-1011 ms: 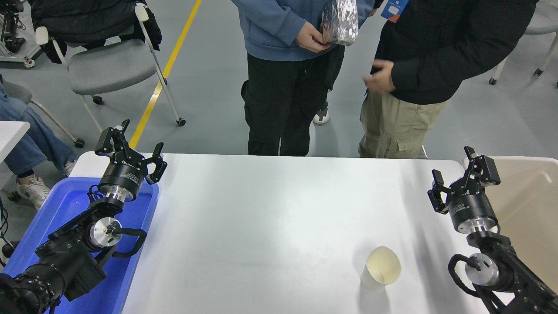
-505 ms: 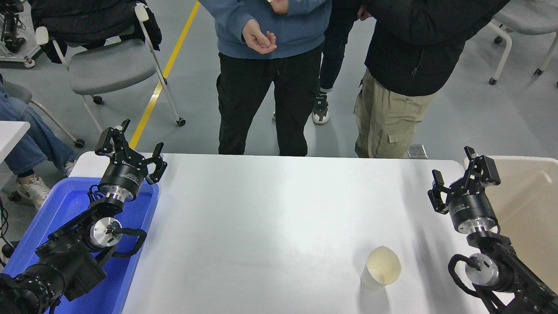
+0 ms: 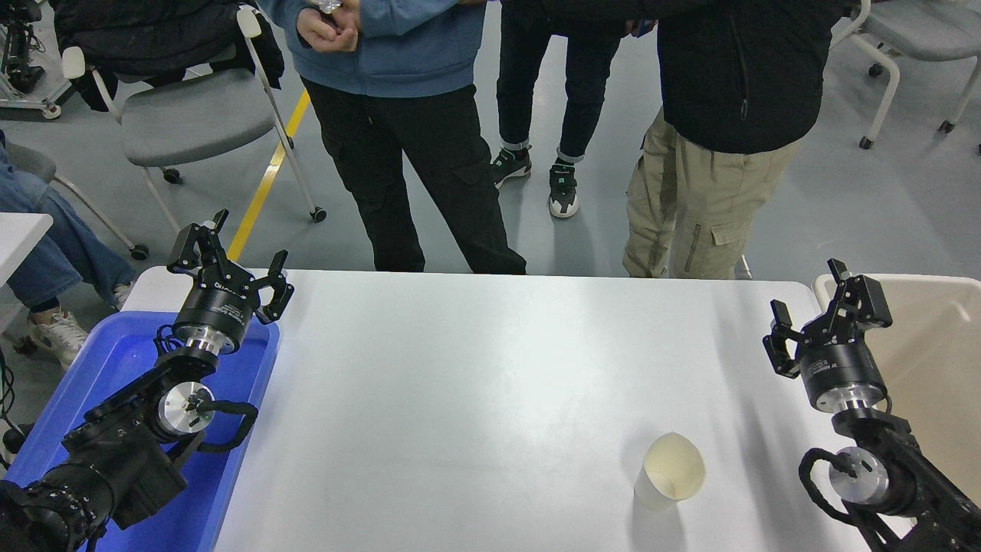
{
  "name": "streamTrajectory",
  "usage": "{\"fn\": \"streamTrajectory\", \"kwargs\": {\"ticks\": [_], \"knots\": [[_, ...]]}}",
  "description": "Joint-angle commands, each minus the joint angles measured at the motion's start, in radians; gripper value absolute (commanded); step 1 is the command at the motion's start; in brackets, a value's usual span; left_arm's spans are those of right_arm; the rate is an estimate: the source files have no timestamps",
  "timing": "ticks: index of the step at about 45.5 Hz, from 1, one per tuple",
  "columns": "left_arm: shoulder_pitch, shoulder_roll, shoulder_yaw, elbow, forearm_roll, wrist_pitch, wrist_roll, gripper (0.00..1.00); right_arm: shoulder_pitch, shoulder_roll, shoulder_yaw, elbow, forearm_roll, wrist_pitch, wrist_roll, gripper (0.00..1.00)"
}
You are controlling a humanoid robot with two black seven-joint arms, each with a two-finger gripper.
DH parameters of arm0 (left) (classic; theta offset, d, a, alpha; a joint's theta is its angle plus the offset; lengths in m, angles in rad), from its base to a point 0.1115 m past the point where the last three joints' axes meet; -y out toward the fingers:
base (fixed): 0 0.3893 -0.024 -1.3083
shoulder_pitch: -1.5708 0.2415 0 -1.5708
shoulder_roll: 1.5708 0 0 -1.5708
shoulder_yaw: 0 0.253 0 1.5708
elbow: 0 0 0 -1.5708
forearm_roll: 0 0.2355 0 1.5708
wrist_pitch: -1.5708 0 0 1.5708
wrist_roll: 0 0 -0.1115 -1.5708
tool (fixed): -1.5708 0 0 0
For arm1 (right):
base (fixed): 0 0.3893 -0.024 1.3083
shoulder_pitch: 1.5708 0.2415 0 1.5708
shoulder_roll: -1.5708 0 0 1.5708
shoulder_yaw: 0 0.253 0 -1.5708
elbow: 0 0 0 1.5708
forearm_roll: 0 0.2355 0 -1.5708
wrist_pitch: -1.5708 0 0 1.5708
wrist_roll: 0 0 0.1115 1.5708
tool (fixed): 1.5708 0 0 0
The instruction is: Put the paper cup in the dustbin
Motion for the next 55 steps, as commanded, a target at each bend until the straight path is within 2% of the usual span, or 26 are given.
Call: {"fn": "streamTrajectory", "kwargs": {"ticks": [1,8,27,38,45,48,52,55], "knots": [[0.000,0.000,0.000,0.001,0.000,0.000,0.000,1.00,0.024,-0.007,-0.012,0.002,0.003,0.004,0.050,0.99],[0.000,0.000,0.000,0.001,0.000,0.000,0.000,1.00,0.018,-0.017,-0.007,0.050,0.057,0.006,-0.088,0.99],[-0.001,0.002,0.000,-0.001,0.000,0.000,0.000,1.00,-0.020,-0.086,-0.047,0.206,0.043,-0.008,-0.094,0.99],[-0.001,0.000,0.000,0.001,0.000,0.000,0.000,1.00,0.035,-0.246,-0.309,0.269,0.029,-0.008,-0.100,0.99],[-0.001,0.002,0.000,0.001,0.000,0.000,0.000,1.00,0.068,-0.356,-0.384,0.326,0.019,0.001,-0.099,0.99],[0.000,0.000,0.000,0.001,0.000,0.000,0.000,1.00,0.098,-0.401,-0.439,0.356,-0.046,0.004,-0.103,0.99],[-0.001,0.002,0.000,0.001,0.000,0.000,0.000,1.00,0.162,-0.448,-0.545,0.390,-0.118,0.002,-0.163,0.99],[-0.001,0.002,0.000,-0.001,0.000,0.000,0.000,1.00,0.205,-0.487,-0.613,0.425,-0.133,0.006,-0.273,0.99]]}}
